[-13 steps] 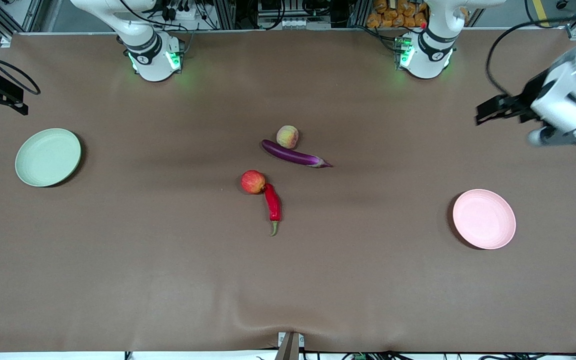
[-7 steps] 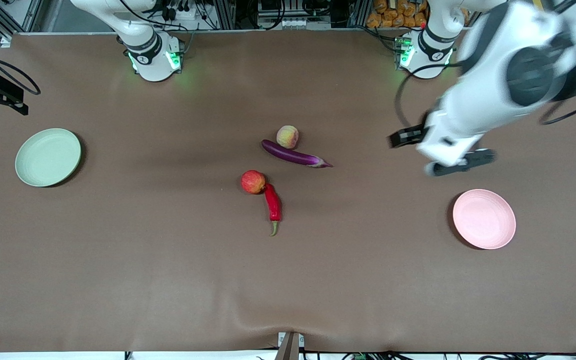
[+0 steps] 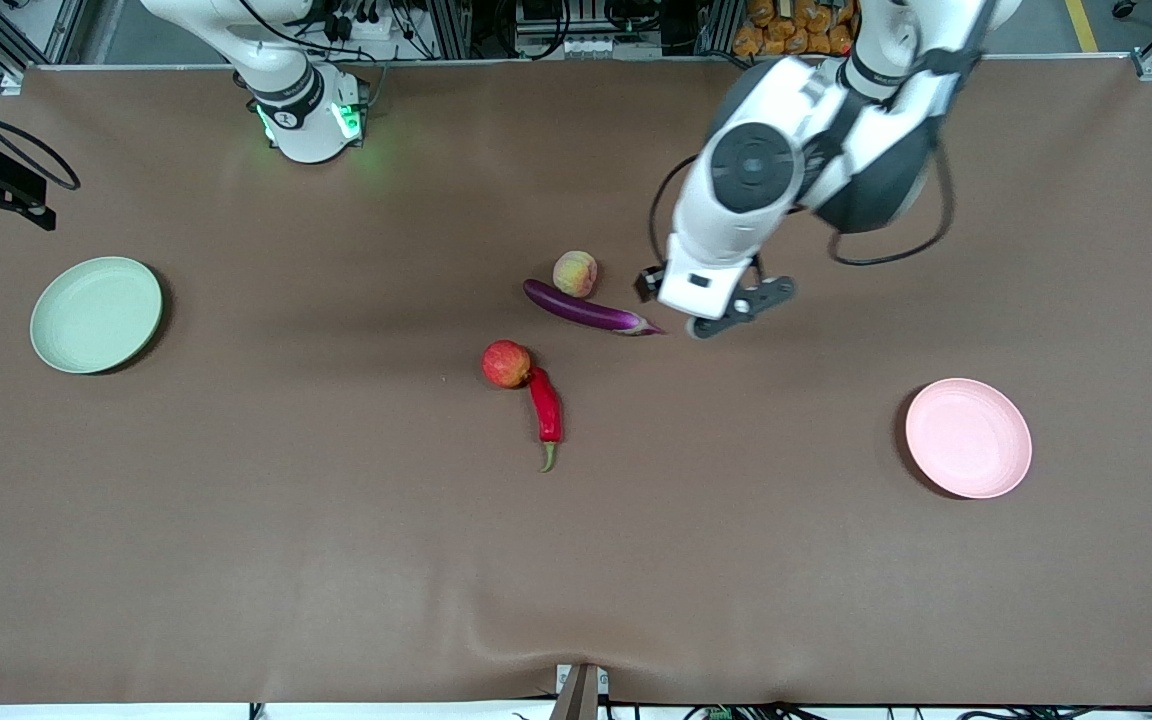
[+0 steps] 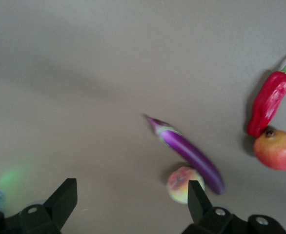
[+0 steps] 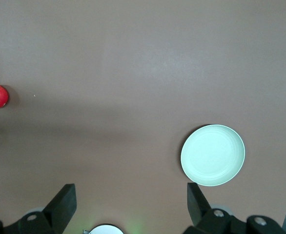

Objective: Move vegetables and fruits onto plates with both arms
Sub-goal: 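Reach the left gripper to the purple eggplant and grasp it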

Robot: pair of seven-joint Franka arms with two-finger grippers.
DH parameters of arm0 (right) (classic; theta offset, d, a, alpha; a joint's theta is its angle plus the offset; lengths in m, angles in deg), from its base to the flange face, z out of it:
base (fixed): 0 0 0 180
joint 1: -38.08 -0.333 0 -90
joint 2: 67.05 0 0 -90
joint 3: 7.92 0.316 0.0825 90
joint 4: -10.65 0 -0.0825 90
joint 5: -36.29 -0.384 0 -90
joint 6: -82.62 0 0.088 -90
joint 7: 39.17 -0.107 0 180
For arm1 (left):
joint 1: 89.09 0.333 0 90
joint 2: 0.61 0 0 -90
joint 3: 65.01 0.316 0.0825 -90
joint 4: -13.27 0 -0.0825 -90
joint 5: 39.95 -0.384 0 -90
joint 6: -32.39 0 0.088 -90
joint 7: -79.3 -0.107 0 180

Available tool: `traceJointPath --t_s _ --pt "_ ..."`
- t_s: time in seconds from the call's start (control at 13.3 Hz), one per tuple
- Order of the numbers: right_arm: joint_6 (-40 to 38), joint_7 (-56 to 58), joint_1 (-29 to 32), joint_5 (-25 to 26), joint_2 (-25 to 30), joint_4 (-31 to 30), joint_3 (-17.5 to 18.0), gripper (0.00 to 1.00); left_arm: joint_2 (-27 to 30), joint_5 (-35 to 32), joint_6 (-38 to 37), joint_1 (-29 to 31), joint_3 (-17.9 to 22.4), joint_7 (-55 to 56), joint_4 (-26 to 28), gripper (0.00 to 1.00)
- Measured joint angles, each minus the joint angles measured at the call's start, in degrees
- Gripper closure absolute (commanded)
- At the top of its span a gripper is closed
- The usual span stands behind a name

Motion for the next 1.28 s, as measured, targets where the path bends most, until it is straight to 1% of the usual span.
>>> traceJointPath --t_s 0.15,0.23,0.38,0.53,0.68,0.9,1.05,1.28 --pt "0.00 0.00 0.00 -0.02 0.00 -0.01 -0.01 0.00 -0.87 -0.10 8.49 -2.43 0.00 5.76 5.48 0.00" --pt "0.00 0.00 0.00 -0.05 0.00 -0.02 0.00 0.00 -1.88 -0.12 11.24 -2.78 0.00 8.26 6.80 0.00" --pt "0.00 0.00 0.00 -0.15 0.00 -0.04 0.00 0.00 -4.99 -0.69 16.11 -2.85 0.07 13.18 7.33 0.00" --pt "0.00 0.00 -0.01 -0.37 0.00 -0.04 0.03 0.00 -8.36 -3.09 19.73 -4.00 0.05 18.49 7.23 0.00" --pt "0.00 0.00 -0.01 -0.44 0.00 -0.04 0.03 0.00 -11.95 -6.43 21.70 -5.82 0.00 25.17 5.98 0.00" --pt "-0.01 0.00 -0.02 -0.48 0.00 -0.04 0.05 0.00 -17.00 -7.15 22.48 -7.67 0.00 31.36 1.93 0.00" --pt "-0.01 0.00 -0.07 -0.51 0.00 -0.04 0.07 0.00 -18.41 -7.17 22.60 -7.71 0.08 32.99 0.70 0.00" --pt "-0.01 0.00 -0.10 -0.53 0.00 -0.04 0.08 0.00 -18.84 -7.17 22.55 -7.82 0.04 35.61 0.71 0.00"
